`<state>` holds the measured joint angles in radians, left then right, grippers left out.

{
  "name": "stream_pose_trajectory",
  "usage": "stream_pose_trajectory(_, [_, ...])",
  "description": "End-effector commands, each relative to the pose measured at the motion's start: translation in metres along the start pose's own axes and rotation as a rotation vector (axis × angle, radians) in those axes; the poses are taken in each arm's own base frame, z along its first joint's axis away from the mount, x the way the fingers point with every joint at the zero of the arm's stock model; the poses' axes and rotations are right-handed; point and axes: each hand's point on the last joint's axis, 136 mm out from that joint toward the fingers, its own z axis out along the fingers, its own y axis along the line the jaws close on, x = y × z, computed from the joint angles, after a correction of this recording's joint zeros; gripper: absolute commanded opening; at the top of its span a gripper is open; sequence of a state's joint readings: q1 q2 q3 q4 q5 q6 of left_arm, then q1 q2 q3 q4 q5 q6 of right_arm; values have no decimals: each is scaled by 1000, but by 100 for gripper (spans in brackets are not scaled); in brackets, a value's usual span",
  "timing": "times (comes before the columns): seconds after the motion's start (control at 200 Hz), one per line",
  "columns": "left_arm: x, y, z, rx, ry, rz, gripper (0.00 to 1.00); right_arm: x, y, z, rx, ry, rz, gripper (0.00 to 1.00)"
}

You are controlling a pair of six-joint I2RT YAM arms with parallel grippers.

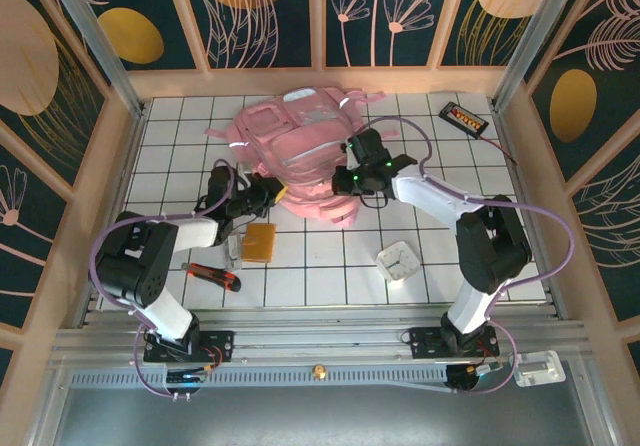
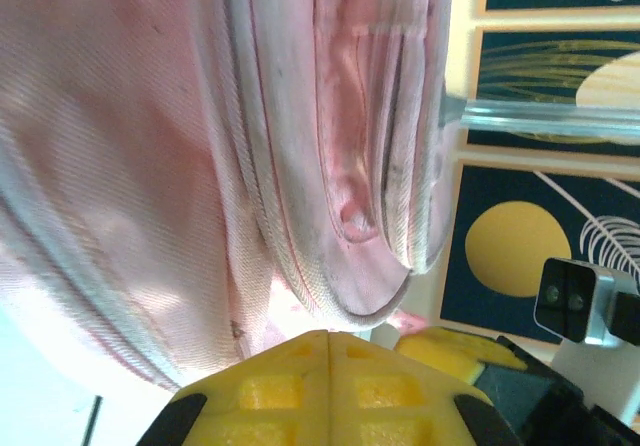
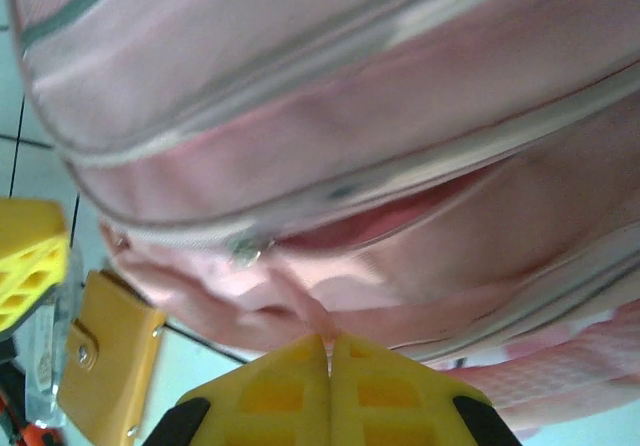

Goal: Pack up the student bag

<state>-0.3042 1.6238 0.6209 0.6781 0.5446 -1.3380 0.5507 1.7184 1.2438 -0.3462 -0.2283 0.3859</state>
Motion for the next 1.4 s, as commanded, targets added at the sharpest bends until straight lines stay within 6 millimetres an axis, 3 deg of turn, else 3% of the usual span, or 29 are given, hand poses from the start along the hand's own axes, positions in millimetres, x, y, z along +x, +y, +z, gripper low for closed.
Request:
stream_pose_trajectory(0.0, [-7, -9, -16, 24, -17, 48, 0, -18, -26, -13, 44, -44, 5, 0])
stream_pose_trajectory(0.12, [-11, -8, -23, 23, -32, 50, 0, -26, -38, -9, 80, -44, 4, 0])
stream_pose_trajectory(0.22, [-9, -11, -24, 21, -19, 63, 0, -24, -29, -7, 41, -34, -4, 0])
stream_pose_trajectory(0.265, [-10, -13, -27, 27, -33, 60, 11, -22, -23, -7, 24, -34, -10, 0])
stream_pose_trajectory(0.305, [-11, -14, -30, 26, -44, 62, 32, -20, -13, -8, -6, -35, -31, 0])
stream_pose_trajectory(0.325, [-10, -14, -31, 24, -48, 64, 51, -19, -8, -9, -26, -36, -42, 0])
stream_pose_trajectory(0.34, [-11, -15, -31, 22, -51, 66, 85, -17, -4, -9, -42, -36, -50, 0])
stream_pose_trajectory(0.345, [-11, -15, -32, 22, -50, 68, 92, -17, -3, -10, -45, -37, -52, 0])
stream_pose_trajectory(0.365, [-11, -16, -32, 22, -53, 71, 98, -16, 2, -11, -58, -38, -57, 0])
stream_pose_trajectory(0.395, [-11, -17, -33, 21, -54, 76, 99, -15, 7, -12, -69, -41, -64, 1])
stream_pose_trajectory(0.47, [-11, -18, -35, 9, -62, 83, 99, -16, 18, -13, -79, -49, -95, 25])
stream_pose_trajectory(0.535, [-11, -16, -36, 3, -69, 82, 99, -12, 35, -12, -57, -54, -172, 39])
stream_pose_trajectory(0.625, [-10, -14, -38, 8, -73, 71, 99, -11, 48, -6, -1, -52, -282, 46])
stream_pose_trajectory(0.731, [-9, -13, -38, 15, -72, 64, 99, -8, 49, 4, 98, -39, -380, 56])
stream_pose_trajectory(1.036, [-6, -9, -36, 35, -55, 40, 99, -23, 44, 22, 202, -37, -464, 57])
stream_pose_trajectory(1.391, [-7, 0, -33, 41, -49, 11, 99, -33, 45, 44, 219, -21, -498, 51])
